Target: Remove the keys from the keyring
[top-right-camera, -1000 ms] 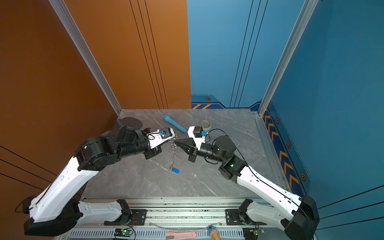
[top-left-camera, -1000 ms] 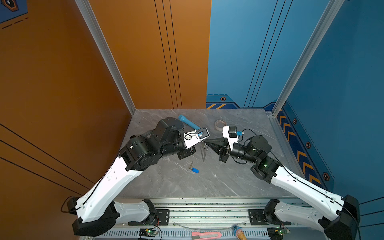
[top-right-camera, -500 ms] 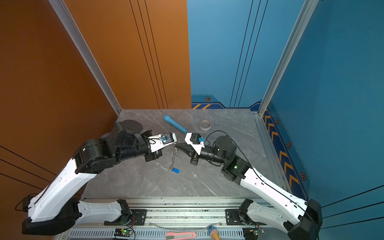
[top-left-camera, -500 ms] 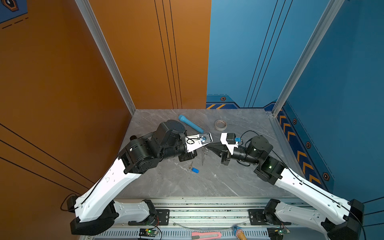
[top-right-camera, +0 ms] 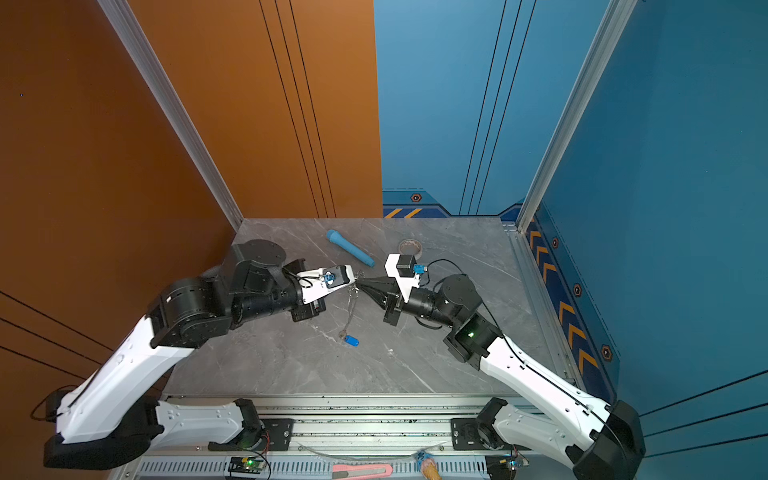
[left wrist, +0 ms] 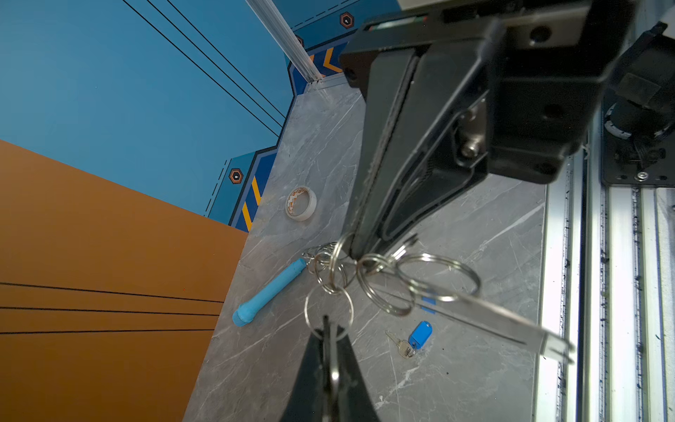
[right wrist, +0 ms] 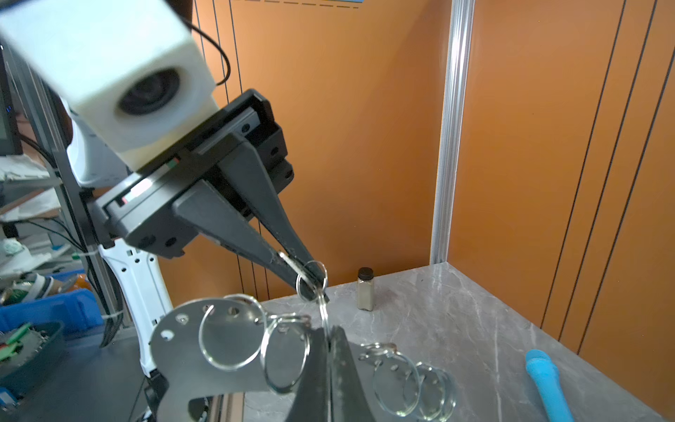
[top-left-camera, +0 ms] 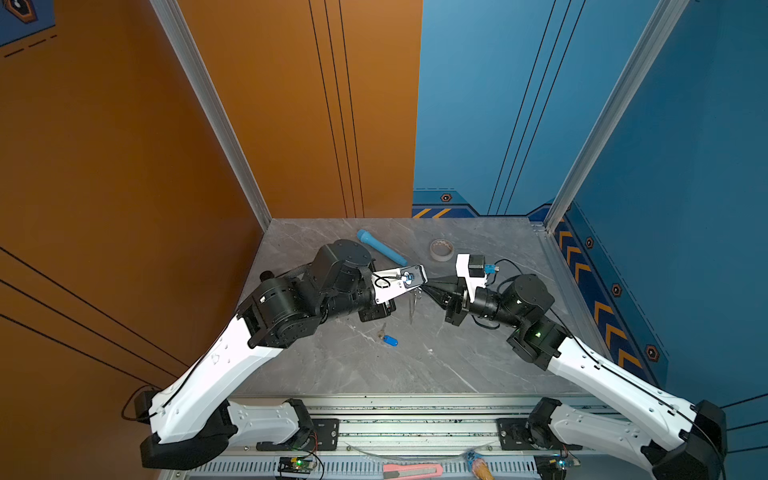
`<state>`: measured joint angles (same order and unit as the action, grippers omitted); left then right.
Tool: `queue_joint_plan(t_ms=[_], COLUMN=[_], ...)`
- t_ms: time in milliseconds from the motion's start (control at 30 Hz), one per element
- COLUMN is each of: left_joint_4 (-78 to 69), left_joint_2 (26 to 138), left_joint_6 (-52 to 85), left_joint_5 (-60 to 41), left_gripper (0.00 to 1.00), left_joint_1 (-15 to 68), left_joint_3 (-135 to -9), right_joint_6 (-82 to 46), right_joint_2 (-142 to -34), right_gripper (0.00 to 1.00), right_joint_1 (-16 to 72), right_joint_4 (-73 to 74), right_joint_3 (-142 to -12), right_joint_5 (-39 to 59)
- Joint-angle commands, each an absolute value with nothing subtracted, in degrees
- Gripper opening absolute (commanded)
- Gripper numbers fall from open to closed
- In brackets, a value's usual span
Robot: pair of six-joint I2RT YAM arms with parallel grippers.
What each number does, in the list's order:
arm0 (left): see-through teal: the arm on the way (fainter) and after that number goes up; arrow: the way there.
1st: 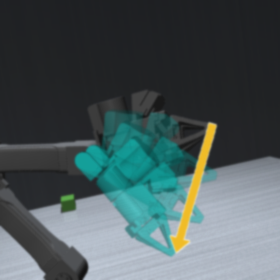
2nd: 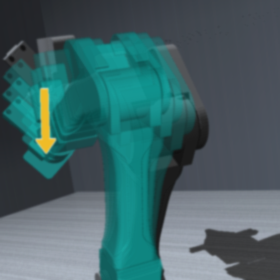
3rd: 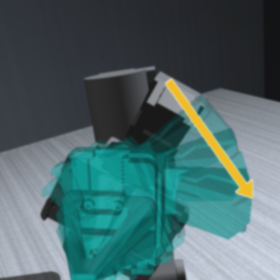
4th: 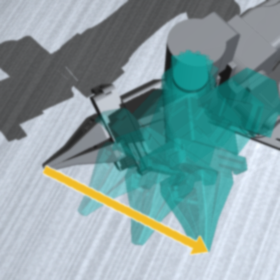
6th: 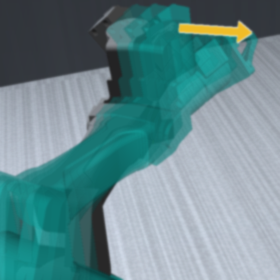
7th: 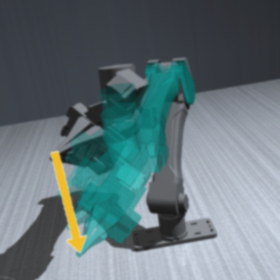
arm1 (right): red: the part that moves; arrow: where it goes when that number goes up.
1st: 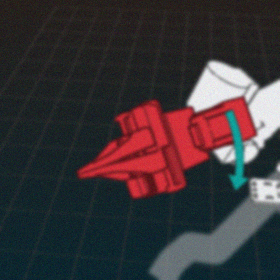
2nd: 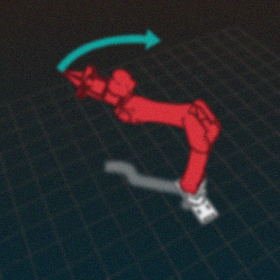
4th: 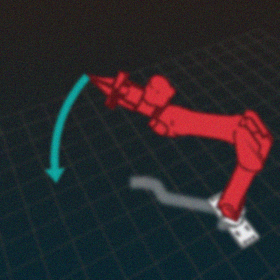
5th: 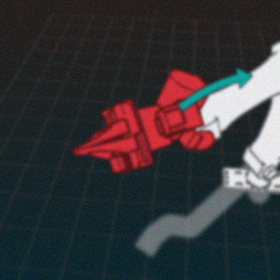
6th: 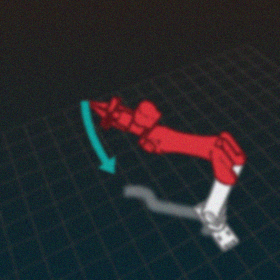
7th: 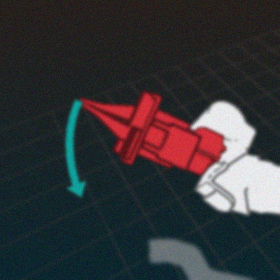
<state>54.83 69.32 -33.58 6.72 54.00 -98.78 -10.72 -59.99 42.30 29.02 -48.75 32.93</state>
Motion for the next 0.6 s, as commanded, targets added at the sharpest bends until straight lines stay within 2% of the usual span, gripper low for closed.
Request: queue_joint_plan(t_ms=[0,567], left_joint_4=[54.6,49.9], left_joint_2=[68.3,67.5], left_joint_6=[-32.3,-26.7], left_joint_5=[8.8,-8.7], left_gripper=[0.00,0.00], left_joint_1=[53.0,41.8], left_joint_3=[-99.7,-94.6], right_joint_6=[-21.0,-29.1], right_joint_2=[-61.3,-63.4], right_gripper=[0.00,0.00], right_joint_1=[40.6,40.5], right_joint_4=[40.2,46.8], right_joint_3=[-48.0,-50.9], right_joint_5=[31.7,35.2])
